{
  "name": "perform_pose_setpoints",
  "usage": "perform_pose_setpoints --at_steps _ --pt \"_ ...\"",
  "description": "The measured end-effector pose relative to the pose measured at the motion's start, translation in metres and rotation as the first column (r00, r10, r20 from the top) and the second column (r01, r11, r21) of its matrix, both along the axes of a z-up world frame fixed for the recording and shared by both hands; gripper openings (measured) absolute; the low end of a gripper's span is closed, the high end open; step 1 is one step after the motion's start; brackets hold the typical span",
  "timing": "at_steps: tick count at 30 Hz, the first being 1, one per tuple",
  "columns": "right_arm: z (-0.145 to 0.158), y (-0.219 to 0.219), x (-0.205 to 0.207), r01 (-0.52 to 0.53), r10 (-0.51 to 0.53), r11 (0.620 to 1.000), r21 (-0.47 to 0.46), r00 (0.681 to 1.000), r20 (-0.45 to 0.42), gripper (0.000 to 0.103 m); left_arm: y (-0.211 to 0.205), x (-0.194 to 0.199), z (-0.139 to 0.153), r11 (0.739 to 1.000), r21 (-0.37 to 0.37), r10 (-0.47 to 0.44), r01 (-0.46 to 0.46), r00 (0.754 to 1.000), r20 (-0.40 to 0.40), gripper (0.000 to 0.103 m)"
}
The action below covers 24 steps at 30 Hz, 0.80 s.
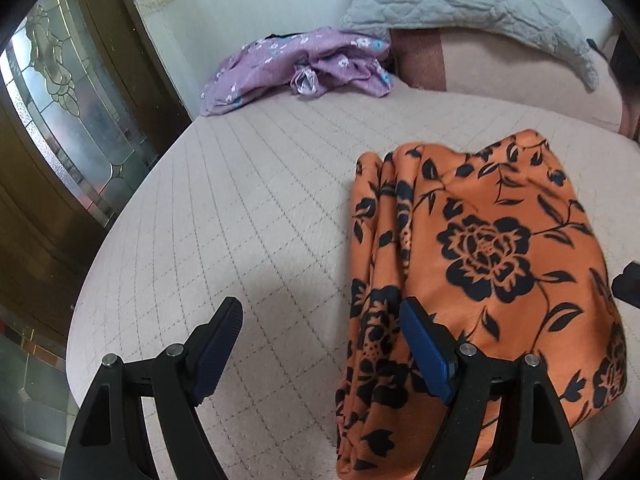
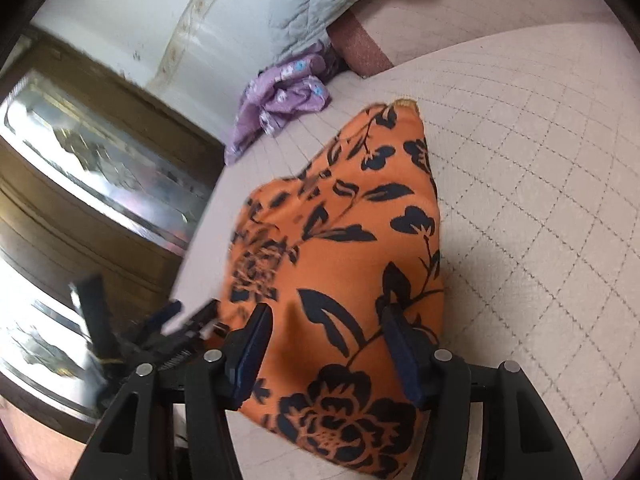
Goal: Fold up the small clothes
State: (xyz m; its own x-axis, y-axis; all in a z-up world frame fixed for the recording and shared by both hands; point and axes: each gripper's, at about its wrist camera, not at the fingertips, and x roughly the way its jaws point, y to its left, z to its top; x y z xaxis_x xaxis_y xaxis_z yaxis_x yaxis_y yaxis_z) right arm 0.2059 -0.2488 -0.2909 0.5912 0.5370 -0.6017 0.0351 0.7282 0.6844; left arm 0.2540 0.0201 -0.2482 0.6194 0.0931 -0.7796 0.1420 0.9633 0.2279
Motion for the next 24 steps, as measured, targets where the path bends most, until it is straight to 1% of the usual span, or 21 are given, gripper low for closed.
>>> perform_pose_setpoints --at_steps 3,7,8,16,24 --pt "0.005 -0.014 -0.004 0.047 -0.047 0.999 0.014 0.999 0.015 0.062 -0.001 0.000 0.005 1.000 -0.018 0.000 0.001 1.000 0.017 0.081" --pt "0.004 -0.028 -0.003 0.091 -0.092 0.995 0.045 0.996 0.000 0.062 0.000 0.001 0.009 0.999 -0.033 0.000 0.001 0.999 0.037 0.081" --pt "0.003 -0.029 -0.003 0.097 -0.097 0.994 0.047 0.995 -0.003 0.062 -0.001 -0.004 0.011 0.999 -0.035 0.001 0.000 0.999 0.039 0.081" --pt "0.003 -0.025 -0.001 0.094 -0.094 0.995 0.027 0.996 -0.002 0.062 -0.004 -0.005 0.014 0.998 -0.056 0.001 0.001 0.999 0.049 0.081" --pt "0.001 -0.028 -0.002 0.102 -0.102 0.994 0.032 0.995 -0.013 0.062 -0.006 -0.005 0.015 0.997 -0.071 -0.003 0.006 0.999 0.044 0.081"
